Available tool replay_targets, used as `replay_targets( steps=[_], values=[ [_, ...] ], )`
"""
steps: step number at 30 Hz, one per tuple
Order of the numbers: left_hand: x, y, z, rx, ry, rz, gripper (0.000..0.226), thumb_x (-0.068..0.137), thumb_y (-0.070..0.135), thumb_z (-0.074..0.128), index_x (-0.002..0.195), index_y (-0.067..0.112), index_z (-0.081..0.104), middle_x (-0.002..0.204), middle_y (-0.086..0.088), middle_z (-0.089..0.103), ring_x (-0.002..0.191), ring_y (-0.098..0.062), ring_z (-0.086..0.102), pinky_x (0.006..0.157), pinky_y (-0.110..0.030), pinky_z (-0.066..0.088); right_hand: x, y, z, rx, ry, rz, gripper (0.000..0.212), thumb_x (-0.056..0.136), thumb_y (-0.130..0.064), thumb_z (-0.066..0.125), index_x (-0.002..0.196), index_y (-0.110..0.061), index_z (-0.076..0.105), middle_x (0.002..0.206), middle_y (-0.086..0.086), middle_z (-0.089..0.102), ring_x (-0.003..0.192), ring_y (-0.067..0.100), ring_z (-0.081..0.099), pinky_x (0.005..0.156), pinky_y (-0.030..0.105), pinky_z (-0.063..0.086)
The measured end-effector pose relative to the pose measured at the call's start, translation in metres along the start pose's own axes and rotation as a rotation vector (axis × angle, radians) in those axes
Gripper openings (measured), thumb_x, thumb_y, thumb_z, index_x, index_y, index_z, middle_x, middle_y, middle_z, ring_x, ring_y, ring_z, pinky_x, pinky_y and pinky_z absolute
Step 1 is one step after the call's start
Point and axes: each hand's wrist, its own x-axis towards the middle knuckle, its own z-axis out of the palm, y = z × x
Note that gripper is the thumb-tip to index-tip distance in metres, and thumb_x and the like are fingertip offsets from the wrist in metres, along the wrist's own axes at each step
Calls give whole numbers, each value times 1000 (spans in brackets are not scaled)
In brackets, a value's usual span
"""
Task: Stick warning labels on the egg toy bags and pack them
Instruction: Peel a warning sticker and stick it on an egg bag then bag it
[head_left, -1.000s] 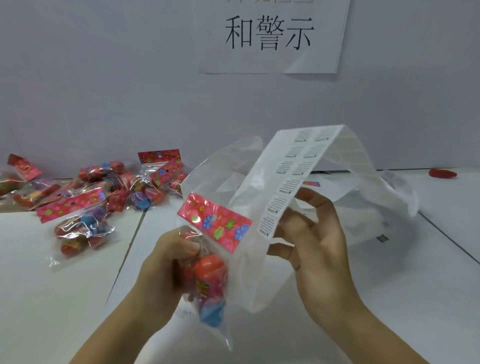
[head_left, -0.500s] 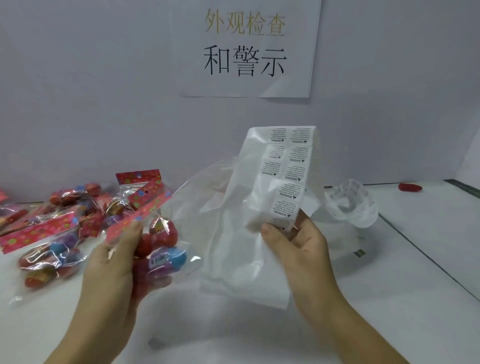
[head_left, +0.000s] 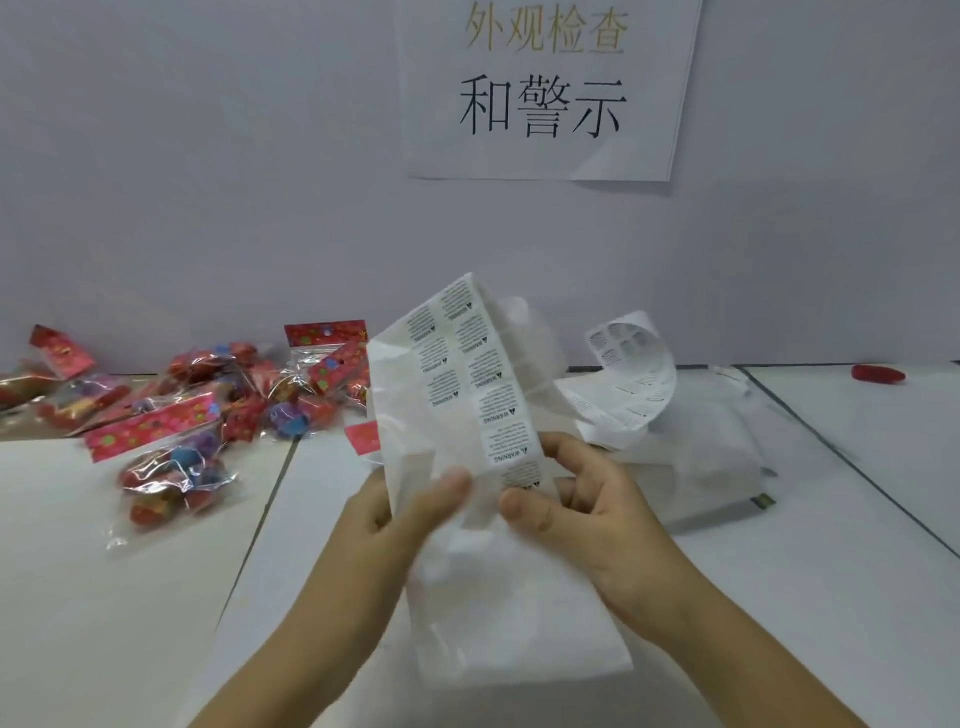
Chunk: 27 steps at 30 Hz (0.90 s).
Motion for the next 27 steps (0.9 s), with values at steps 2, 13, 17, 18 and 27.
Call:
replay_targets(
  steps=[2, 13, 17, 18, 27],
  values=[
    [0, -3, 2, -53, 45, -15, 32, 72, 24, 81, 104, 18, 77, 100, -8, 77, 90, -24, 74, 64, -24, 58, -2, 2, 2, -78, 87, -66, 47, 65, -30, 86, 104, -32, 61, 87, 11, 75, 76, 31, 71, 74, 44, 58],
    [-4, 1, 12, -256, 154, -106, 33, 67, 30, 70, 96, 17, 79, 97, -13, 76, 84, -28, 75, 60, -28, 58, -12, 6, 16, -817, 361, -489, 38, 70, -55, 77, 101, -36, 66, 90, -19, 65, 84, 2, 59, 69, 11, 46],
    [-6, 1, 13, -252, 87, -121, 32, 73, 32, 67, 99, 17, 78, 102, -12, 76, 91, -28, 74, 67, -30, 60, -14, 4, 16, -691, 374, -405, 37, 63, -55, 81, 95, -42, 69, 94, -23, 65, 86, 3, 59, 71, 8, 42],
    [-7, 1, 14, -245, 75, -112, 33, 73, 33, 67, 99, 18, 78, 102, -12, 76, 92, -27, 74, 69, -29, 60, -14, 4, 17, -705, 383, -413, 35, 64, -55, 81, 95, -42, 69, 95, -23, 65, 86, 1, 58, 72, 7, 41],
    [-9, -2, 21, -136, 144, 12, 34, 66, 38, 69, 90, 16, 80, 91, -8, 77, 81, -19, 75, 61, -21, 55, -13, 6, 24, -819, 402, -516, 25, 79, -42, 60, 78, -22, 74, 81, -16, 69, 81, -3, 59, 80, 38, 47]
  ],
)
